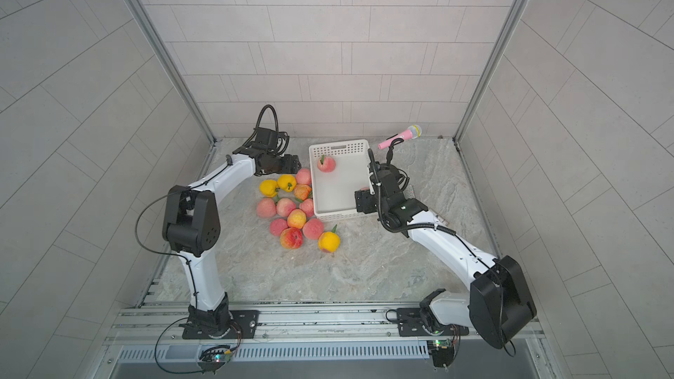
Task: Put the peaches into the basket
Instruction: Pick up the peach from the center of the board.
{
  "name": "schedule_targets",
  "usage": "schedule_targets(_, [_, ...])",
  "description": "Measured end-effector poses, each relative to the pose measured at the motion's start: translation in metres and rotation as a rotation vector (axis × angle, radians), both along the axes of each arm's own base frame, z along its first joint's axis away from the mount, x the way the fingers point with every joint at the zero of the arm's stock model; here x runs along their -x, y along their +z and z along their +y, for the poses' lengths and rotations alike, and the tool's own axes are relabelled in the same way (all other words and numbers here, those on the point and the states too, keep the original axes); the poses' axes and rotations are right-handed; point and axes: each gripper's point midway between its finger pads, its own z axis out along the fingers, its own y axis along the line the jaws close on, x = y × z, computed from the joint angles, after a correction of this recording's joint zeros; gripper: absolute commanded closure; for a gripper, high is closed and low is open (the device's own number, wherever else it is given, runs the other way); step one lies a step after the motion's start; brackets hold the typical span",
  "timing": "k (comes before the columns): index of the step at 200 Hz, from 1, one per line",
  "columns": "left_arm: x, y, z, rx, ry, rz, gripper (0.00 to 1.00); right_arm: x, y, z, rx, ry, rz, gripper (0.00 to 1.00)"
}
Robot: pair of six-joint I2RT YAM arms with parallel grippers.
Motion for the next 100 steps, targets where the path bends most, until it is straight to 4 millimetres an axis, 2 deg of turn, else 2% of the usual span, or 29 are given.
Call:
schedule_targets(45, [-0.001, -0.023, -0.006, -0.006, -0.024, 0.054, 0.19, 0.004, 0.0, -0.001, -0.004, 0.003, -0.003, 0.13])
schedule_targets(100, [0.001, -0.026, -0.009, -0.014, -0.036, 0.069, 0.19, 0.004, 0.002, -0.001, -0.007, 0.004, -0.007, 0.13])
